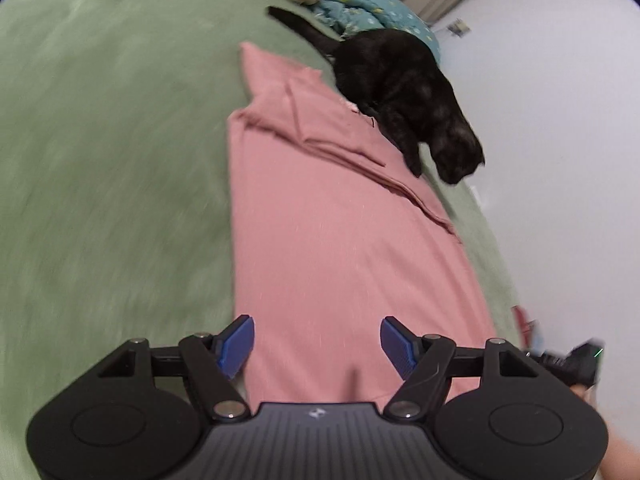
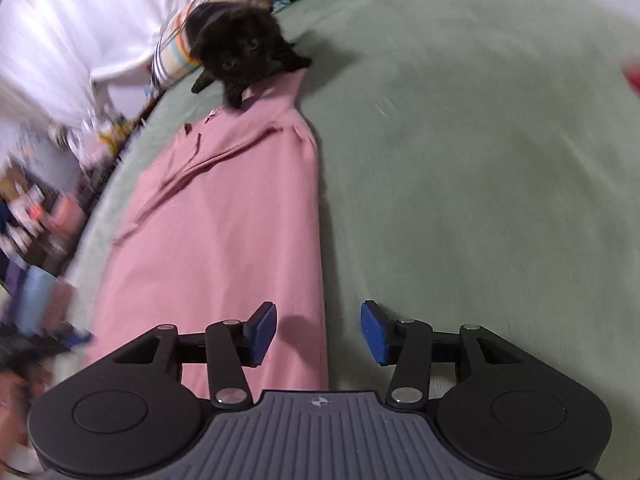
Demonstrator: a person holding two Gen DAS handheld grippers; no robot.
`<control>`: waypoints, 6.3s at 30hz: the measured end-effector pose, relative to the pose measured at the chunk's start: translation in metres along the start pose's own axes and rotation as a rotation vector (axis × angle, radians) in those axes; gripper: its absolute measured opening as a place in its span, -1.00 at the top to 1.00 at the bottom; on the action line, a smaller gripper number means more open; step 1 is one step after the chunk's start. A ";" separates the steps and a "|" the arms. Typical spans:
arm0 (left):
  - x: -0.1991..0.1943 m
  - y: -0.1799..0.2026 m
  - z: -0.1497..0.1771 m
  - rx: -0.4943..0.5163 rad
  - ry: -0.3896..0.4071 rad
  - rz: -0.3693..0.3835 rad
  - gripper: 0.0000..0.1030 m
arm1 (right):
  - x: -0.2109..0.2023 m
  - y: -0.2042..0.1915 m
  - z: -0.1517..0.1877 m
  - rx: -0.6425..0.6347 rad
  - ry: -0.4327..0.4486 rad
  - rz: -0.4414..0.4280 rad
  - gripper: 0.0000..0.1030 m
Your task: Fold clothes
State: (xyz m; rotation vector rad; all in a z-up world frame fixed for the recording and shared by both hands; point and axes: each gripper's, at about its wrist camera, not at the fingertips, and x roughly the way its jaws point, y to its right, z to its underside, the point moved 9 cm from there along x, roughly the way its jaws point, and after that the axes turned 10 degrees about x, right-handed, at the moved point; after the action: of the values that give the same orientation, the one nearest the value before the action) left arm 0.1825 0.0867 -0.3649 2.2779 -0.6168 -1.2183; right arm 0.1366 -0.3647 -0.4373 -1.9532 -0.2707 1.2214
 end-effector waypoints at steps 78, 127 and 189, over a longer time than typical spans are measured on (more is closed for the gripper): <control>-0.020 0.118 0.050 -0.230 0.000 0.188 0.93 | -0.032 -0.090 0.047 0.185 0.079 -0.158 0.91; -0.030 0.149 -0.111 -0.107 -0.062 0.110 0.91 | -0.027 -0.197 -0.078 0.156 0.101 -0.151 0.93; 0.020 0.008 -0.059 0.069 -0.083 -0.041 0.16 | 0.027 -0.043 -0.071 -0.069 -0.043 -0.192 0.92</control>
State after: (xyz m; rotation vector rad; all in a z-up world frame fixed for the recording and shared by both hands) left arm 0.2414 0.0807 -0.3441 2.3167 -0.6549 -1.3357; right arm 0.2190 -0.3580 -0.4082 -1.9111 -0.5164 1.1426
